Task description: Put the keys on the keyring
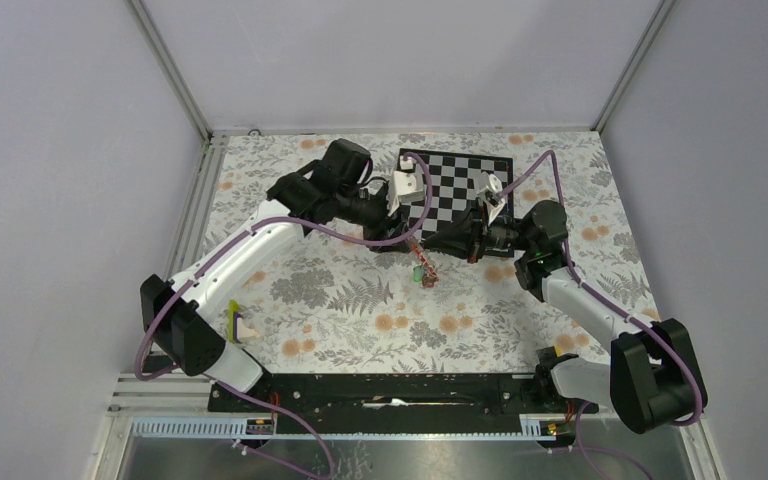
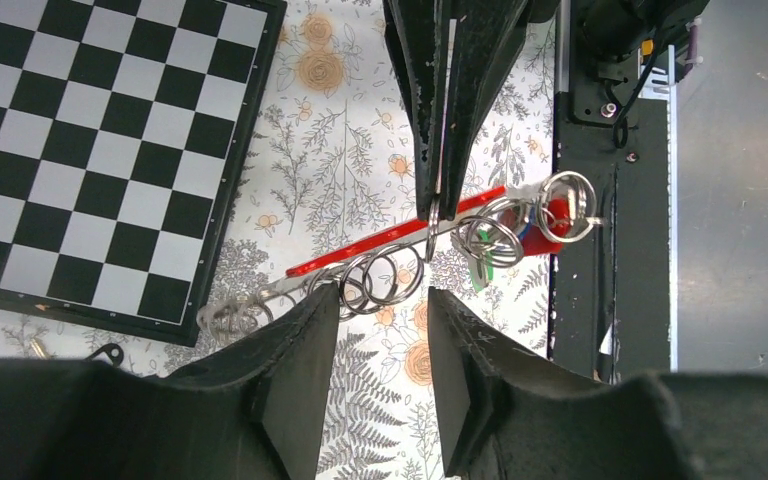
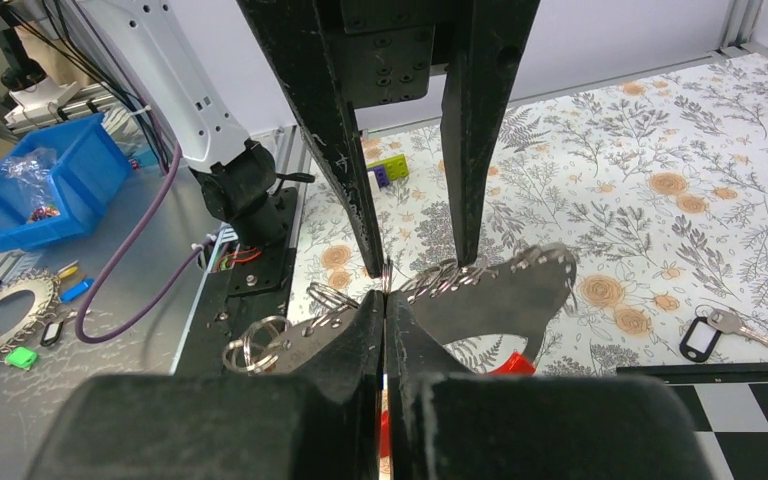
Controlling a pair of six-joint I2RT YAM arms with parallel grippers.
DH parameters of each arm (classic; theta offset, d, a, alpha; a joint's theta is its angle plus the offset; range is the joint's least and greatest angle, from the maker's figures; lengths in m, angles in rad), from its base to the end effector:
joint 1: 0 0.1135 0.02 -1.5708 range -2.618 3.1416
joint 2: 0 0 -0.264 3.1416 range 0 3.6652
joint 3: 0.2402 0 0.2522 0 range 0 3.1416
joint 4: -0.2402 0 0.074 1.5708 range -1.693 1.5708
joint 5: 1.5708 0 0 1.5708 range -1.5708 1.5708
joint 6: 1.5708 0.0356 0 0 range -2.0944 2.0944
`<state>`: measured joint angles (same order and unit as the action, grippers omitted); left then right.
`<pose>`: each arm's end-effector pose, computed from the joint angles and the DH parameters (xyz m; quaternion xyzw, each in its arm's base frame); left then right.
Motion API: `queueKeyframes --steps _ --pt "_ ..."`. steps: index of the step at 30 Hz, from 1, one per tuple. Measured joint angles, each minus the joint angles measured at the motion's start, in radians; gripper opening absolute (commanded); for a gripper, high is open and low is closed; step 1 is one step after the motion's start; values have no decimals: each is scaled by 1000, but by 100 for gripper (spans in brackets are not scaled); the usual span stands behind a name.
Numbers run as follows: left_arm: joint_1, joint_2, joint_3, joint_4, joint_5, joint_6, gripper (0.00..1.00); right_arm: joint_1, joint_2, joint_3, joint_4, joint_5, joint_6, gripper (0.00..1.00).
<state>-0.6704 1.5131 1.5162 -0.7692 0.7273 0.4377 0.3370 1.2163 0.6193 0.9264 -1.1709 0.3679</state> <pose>0.2376 -0.2186 0.3681 0.5709 0.6580 -0.3676 0.3255 0.2230 0.1129 0.3014 -0.4420 0.4916 0.5357 0.5254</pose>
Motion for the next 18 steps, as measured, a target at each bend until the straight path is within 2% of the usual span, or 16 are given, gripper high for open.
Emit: queueKeyframes --steps 7,18 --pt "-2 -1 -9 32 11 -24 43 -3 0 -12 30 -1 27 0" --pt "-1 -87 -43 74 31 -23 51 -12 0 -19 52 -1 36 0"
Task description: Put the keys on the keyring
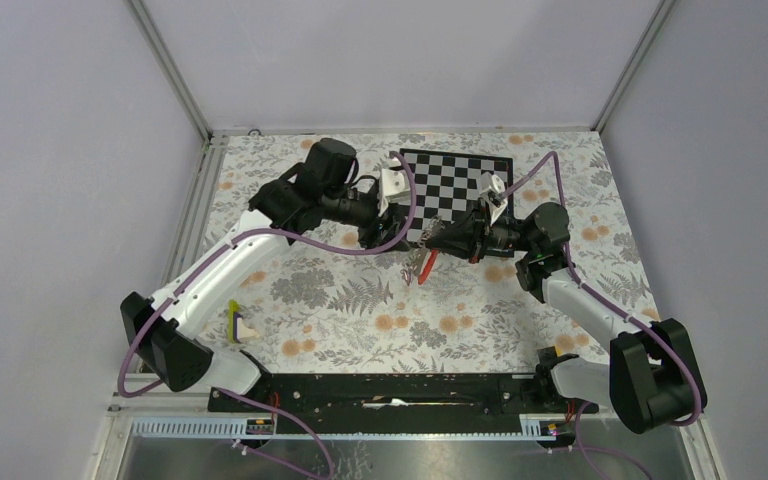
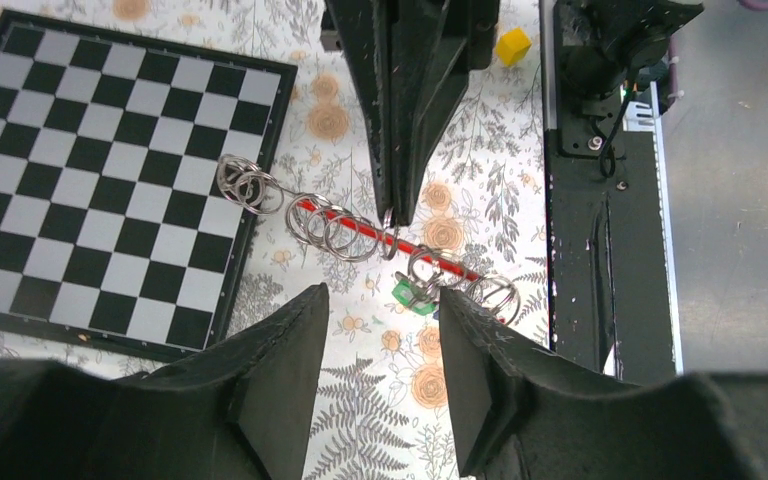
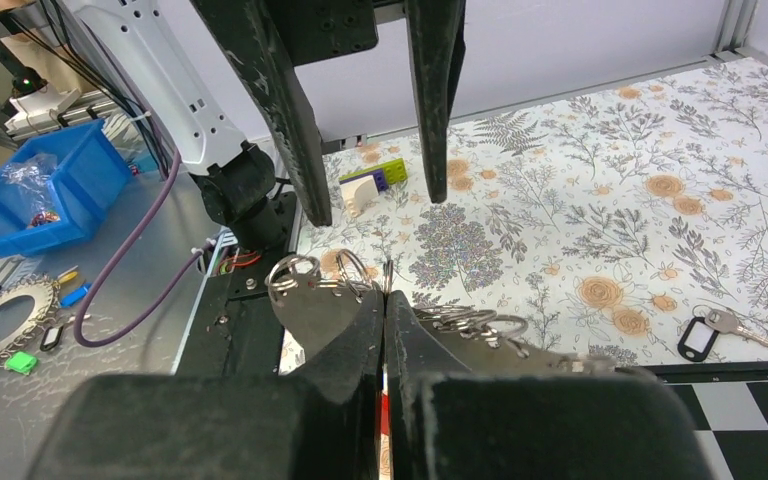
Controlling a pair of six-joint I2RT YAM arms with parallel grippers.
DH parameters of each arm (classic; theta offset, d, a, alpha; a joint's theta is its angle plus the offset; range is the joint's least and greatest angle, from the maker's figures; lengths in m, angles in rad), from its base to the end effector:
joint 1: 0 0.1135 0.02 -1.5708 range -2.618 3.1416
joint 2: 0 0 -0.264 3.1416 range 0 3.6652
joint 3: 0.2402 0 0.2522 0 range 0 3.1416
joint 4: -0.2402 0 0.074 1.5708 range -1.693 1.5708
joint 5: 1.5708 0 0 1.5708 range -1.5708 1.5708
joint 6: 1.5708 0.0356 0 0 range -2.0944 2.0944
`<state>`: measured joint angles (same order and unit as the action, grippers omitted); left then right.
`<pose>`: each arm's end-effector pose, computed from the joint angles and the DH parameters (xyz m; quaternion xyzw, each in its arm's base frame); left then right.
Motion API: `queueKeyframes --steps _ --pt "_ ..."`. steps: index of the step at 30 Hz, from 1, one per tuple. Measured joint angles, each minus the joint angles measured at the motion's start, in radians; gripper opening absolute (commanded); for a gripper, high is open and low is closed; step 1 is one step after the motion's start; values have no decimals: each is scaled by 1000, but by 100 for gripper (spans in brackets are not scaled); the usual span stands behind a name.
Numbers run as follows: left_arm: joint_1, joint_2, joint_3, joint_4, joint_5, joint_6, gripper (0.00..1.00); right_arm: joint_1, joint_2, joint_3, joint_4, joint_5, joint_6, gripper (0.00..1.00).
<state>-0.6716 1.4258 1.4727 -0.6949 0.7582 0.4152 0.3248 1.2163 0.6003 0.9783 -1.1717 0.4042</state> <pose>0.2222 -0.2079 0.3859 0.5711 0.6268 -0.3815 0.3678 0.2218 0.1093 0.2997 -0.4359 0.4911 0.5379 0.5287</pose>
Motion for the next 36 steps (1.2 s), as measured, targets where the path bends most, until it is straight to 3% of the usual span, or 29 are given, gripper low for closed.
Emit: queueKeyframes --steps 11,24,36 --pt "0 32 -2 39 56 -7 37 0 0 0 7 0 11 0" --pt "0 62 7 42 76 -31 44 0 0 -3 -34 -18 -46 0" --pt "0 49 14 85 64 -49 44 -1 8 -3 -76 -24 -85 0"
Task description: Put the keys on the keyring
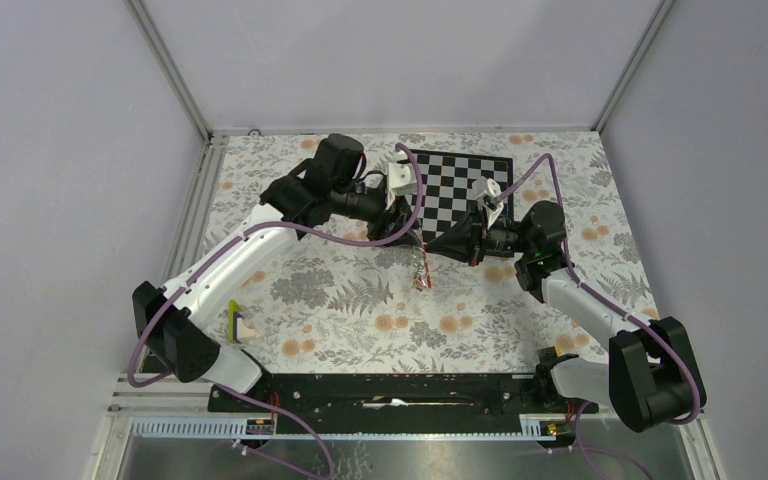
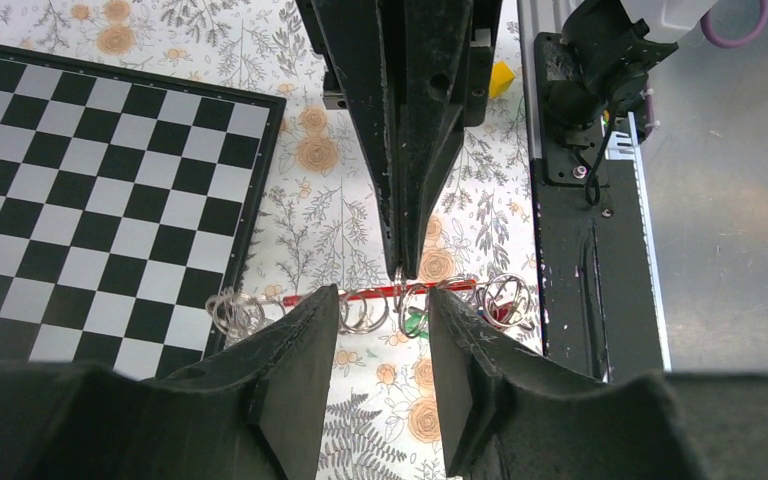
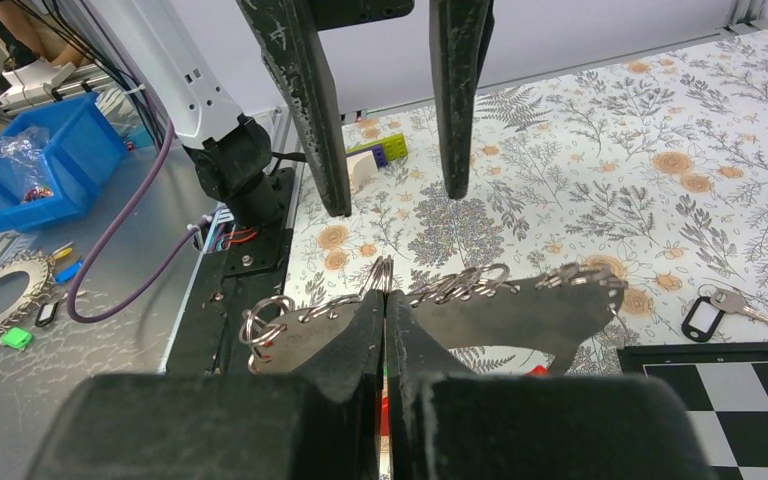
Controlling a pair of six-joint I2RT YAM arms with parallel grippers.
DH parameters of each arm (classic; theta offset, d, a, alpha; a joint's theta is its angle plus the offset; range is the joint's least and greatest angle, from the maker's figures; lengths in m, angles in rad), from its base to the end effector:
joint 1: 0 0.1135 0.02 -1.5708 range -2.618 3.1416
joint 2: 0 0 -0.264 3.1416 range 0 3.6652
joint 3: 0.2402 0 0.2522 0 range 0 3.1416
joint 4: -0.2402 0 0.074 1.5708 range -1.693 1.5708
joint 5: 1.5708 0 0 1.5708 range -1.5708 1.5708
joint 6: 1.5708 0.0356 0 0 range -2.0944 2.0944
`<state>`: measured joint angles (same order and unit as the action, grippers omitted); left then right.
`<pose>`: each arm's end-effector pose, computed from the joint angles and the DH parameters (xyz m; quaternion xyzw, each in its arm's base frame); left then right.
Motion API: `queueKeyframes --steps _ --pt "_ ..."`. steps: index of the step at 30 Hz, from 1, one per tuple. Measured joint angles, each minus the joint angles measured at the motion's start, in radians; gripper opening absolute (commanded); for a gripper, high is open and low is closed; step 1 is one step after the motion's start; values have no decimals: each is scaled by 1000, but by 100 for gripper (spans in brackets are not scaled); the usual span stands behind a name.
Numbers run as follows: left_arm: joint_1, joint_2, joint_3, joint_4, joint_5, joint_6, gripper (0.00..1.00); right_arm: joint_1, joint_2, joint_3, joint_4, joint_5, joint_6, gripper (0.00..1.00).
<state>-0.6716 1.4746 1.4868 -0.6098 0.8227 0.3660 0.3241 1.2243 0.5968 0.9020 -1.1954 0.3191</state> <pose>0.2343 -0.2196 0.3840 0.5641 0.6109 -0.4146 0.3698 0.2242 0.1103 0.2902 -0.4499 0.4979 0.5306 0.5178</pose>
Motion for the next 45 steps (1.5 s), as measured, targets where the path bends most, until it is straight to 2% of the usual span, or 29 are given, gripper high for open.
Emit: queueKeyframes --steps 9,20,45 --pt "4 9 0 27 -49 16 38 0 0 0 0 -5 0 0" --pt "8 6 -96 33 -86 41 39 0 0 0 2 -13 17 0" --pt "-36 4 -110 36 -68 28 43 0 0 0 -38 2 -16 0"
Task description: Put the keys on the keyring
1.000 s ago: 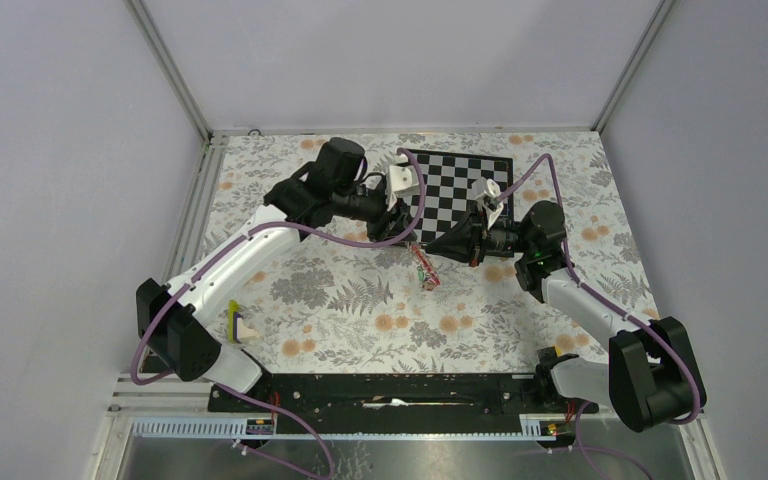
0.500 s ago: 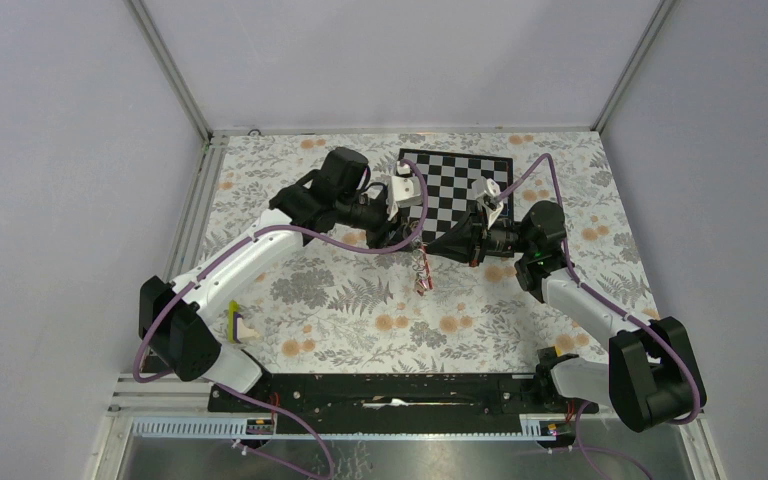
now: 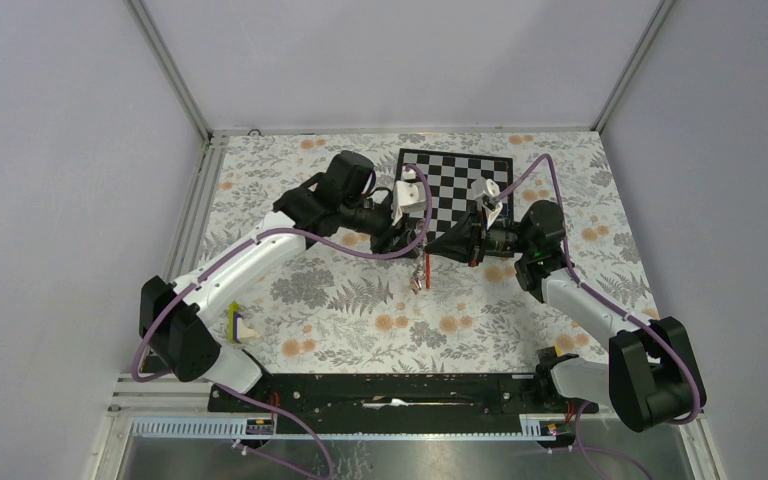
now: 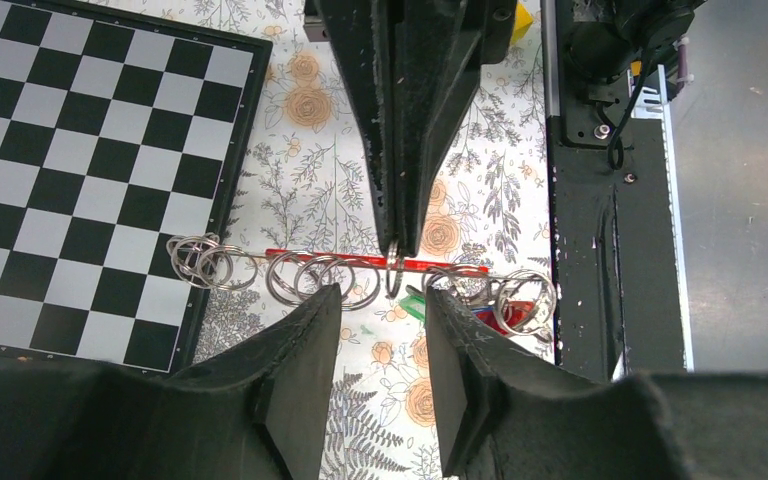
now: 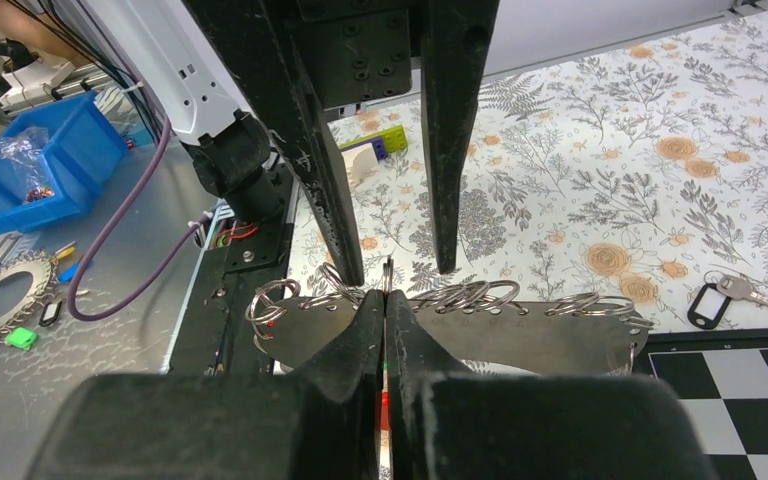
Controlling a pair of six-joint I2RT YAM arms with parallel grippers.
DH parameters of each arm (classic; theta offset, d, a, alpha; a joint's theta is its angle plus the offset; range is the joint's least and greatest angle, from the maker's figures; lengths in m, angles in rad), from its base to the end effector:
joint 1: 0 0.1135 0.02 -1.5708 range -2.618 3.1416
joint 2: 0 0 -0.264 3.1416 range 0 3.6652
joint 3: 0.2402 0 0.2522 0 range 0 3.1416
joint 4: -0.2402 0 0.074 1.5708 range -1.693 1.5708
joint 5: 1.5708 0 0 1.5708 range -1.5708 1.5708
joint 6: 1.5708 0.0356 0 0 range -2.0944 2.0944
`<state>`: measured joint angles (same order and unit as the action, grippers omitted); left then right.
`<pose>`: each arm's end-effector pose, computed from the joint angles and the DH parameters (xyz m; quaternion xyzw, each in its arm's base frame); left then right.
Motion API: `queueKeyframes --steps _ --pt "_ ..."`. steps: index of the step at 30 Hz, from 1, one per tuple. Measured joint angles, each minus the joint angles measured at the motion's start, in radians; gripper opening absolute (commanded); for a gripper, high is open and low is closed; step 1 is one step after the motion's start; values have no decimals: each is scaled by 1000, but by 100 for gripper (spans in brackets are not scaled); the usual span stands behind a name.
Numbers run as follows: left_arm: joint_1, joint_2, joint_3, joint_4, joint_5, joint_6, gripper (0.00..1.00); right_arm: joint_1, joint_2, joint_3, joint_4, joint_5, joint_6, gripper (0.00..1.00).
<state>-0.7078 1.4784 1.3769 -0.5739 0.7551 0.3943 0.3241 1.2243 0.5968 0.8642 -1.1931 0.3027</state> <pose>0.2299 -0.2288 0.3488 0.5747 0.6304 -0.3911 0.3456 0.2251 0.1105 0.2870 -0.4468 0.5071 0.5310 0.5111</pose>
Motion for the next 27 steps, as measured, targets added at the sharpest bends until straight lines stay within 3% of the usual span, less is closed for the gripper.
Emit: queueKeyframes --steps 6,19,27 --pt "-8 -15 0 -1 1 0 43 0 0 0 -20 5 -18 0" --pt "-11 -16 3 -3 -2 2 18 0 0 0 -22 3 -19 0" --pt "-11 5 13 -3 0 2 15 0 5 0 -21 3 -14 0"
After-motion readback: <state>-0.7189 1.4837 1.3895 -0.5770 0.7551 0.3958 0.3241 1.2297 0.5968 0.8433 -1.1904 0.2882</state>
